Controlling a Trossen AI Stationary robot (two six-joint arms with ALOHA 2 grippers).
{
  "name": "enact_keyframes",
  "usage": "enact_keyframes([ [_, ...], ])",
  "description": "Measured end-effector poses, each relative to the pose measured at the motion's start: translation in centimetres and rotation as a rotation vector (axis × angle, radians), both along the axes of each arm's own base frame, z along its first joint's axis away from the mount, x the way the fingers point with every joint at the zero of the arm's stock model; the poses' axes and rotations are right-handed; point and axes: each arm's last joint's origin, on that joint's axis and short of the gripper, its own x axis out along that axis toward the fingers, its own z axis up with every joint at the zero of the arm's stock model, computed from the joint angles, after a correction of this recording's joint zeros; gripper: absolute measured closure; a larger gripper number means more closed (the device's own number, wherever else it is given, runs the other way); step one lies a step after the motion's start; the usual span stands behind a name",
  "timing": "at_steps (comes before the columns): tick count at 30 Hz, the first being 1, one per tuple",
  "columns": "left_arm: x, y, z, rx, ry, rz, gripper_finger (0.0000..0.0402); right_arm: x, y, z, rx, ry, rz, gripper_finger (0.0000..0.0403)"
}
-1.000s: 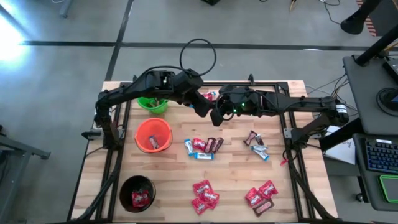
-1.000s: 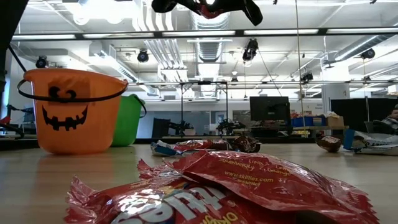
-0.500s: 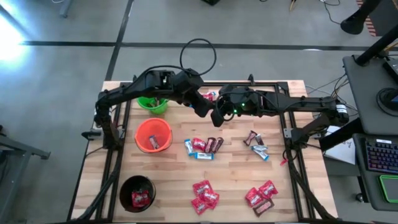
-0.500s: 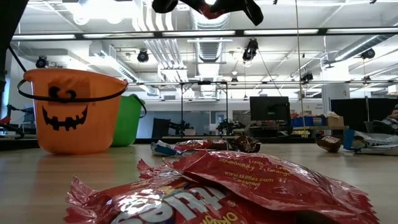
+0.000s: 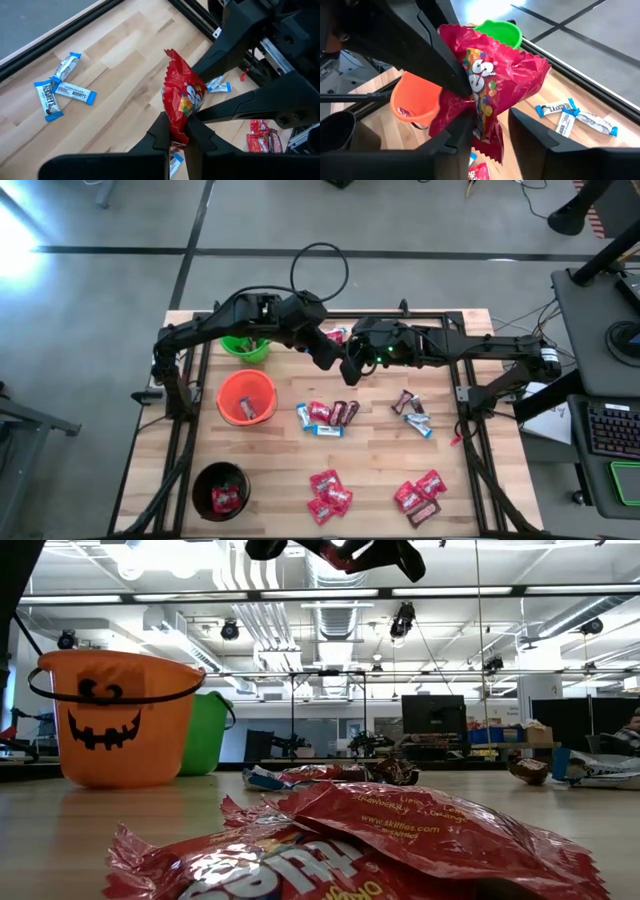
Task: Organize candy in baskets
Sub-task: Put the red candy into the black bucket
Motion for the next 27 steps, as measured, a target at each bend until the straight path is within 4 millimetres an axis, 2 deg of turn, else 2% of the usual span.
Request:
enact_keyframes([
  [8, -0.2, 0.0, -0.2, 0.001, 0.033, -0.005, 0.0401, -0.2, 0.0, 0.0, 0.001, 0.014, -0.003, 0.022],
  [15, -0.7, -0.1, 0.1, 0.003, 0.035, -0.01, 0.0401, -0.6, -0.1, -0.5, 0.004, 0.078, -0.015, 0.0195],
  [22, -3.4, -0.5, 0.4, -0.018, 0.161, 0.008, 0.0401, -1.0, 0.0, -1.0, 0.045, 0.134, -0.04, 0.0193],
  [27, -5.9, -2.4, 0.9, -0.074, 0.265, 0.035, 0.0401, -1.6, 0.1, -1.7, 0.069, 0.215, -0.053, 0.0193],
])
